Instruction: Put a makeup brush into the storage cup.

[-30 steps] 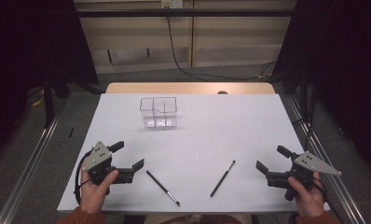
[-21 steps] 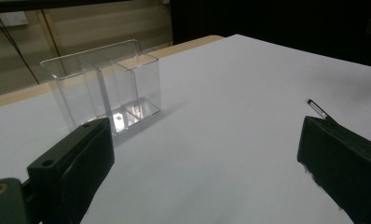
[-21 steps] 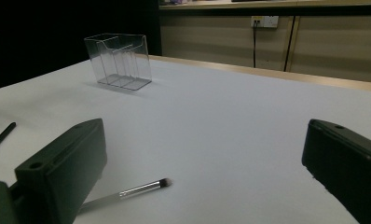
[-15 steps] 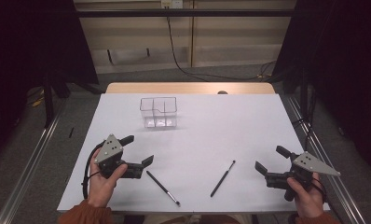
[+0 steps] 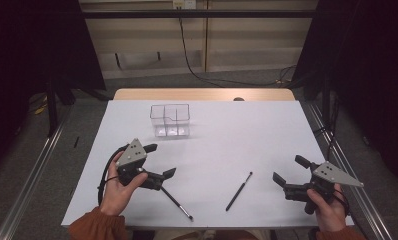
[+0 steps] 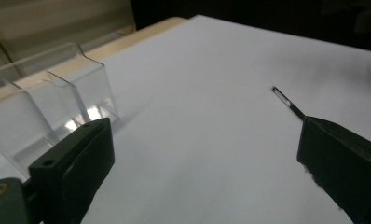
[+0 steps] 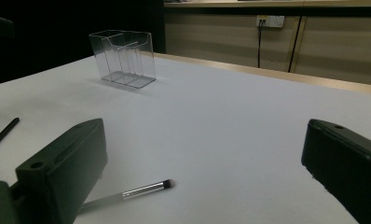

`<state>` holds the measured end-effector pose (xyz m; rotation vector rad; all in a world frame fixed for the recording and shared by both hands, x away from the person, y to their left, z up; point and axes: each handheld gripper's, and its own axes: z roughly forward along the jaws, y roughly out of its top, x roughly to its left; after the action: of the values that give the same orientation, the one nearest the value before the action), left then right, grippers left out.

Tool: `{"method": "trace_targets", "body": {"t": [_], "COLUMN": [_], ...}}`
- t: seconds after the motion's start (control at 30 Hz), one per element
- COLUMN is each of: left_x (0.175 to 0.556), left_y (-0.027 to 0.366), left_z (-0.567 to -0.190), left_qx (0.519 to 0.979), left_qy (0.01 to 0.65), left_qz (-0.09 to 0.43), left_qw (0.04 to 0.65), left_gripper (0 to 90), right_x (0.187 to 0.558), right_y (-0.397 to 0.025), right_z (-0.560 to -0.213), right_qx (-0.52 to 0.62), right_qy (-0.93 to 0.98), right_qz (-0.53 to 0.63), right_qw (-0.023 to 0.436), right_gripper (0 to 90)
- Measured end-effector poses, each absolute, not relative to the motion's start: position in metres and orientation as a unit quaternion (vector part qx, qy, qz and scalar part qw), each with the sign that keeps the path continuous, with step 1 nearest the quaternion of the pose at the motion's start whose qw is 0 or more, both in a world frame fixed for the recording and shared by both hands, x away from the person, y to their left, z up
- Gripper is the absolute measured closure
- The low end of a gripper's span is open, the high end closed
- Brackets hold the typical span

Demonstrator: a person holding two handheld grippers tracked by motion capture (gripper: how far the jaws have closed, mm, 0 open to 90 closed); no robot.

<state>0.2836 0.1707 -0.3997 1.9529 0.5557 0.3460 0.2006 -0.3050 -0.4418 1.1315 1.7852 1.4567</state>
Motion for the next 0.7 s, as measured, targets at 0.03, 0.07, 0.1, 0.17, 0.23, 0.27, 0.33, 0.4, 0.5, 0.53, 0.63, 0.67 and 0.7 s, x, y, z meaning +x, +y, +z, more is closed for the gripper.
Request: {"method": "trace_targets", "body": {"t": [0.03, 0.07, 0.1, 0.17, 0.23, 0.27, 0.33, 0.4, 0.5, 0.53, 0.63, 0.67, 0.7], "left_x": [0.2843, 0.2847, 0.2858, 0.2872, 0.2885, 0.2886, 0.2892, 0.2898, 0.2906, 0.2911, 0.2917, 0.2918, 0.2923], "left_y": [0.1699, 0.1685, 0.1674, 0.1667, 0.1662, 0.1657, 0.1652, 0.1641, 0.1632, 0.1630, 0.1623, 0.1617, 0.1612], "left_z": [-0.3998, -0.3998, -0.3993, -0.3982, -0.3972, -0.3972, -0.3974, -0.3988, -0.3997, -0.3998, -0.3974, -0.3964, -0.3951], "left_qx": [0.817, 0.820, 0.825, 0.829, 0.832, 0.833, 0.839, 0.849, 0.857, 0.860, 0.865, 0.868, 0.871], "left_qy": [0.227, 0.227, 0.224, 0.220, 0.219, 0.219, 0.216, 0.211, 0.206, 0.204, 0.198, 0.196, 0.194], "left_qz": [0.140, 0.140, 0.141, 0.137, 0.134, 0.131, 0.131, 0.120, 0.117, 0.113, 0.113, 0.114, 0.115], "left_qw": [0.511, 0.507, 0.500, 0.496, 0.491, 0.490, 0.482, 0.470, 0.457, 0.454, 0.446, 0.442, 0.437], "left_gripper": [4.1, 4.1, 3.7, 3.7, 3.7, 3.7, 3.7, 4.8, 4.8, 4.9, 4.8, 4.3, 4.3], "right_x": [0.2007, 0.2007, 0.2007, 0.2009, 0.2010, 0.2011, 0.2012, 0.2013, 0.2014, 0.2015, 0.2013, 0.2018, 0.2018], "right_y": [-0.3049, -0.3049, -0.3048, -0.3045, -0.3043, -0.3041, -0.3033, -0.3035, -0.3039, -0.3039, -0.3036, -0.3035, -0.3035], "right_z": [-0.4418, -0.4418, -0.4418, -0.4417, -0.4417, -0.4417, -0.4416, -0.4417, -0.4419, -0.4419, -0.4418, -0.4417, -0.4417], "right_qx": [0.423, 0.423, 0.423, 0.422, 0.422, 0.422, 0.422, 0.422, 0.421, 0.421, 0.422, 0.422, 0.422], "right_qy": [0.667, 0.667, 0.667, 0.668, 0.669, 0.669, 0.669, 0.671, 0.671, 0.671, 0.671, 0.671, 0.671], "right_qz": [0.544, 0.544, 0.544, 0.544, 0.543, 0.543, 0.543, 0.542, 0.541, 0.542, 0.541, 0.541, 0.541], "right_qw": [0.283, 0.283, 0.283, 0.282, 0.282, 0.282, 0.281, 0.281, 0.282, 0.282, 0.282, 0.283, 0.283], "right_gripper": [0.0, 0.0, 0.0, 0.0, 0.0, 0.0, 0.0, 0.0, 0.0, 0.0, 0.0, 0.0, 0.0]}}
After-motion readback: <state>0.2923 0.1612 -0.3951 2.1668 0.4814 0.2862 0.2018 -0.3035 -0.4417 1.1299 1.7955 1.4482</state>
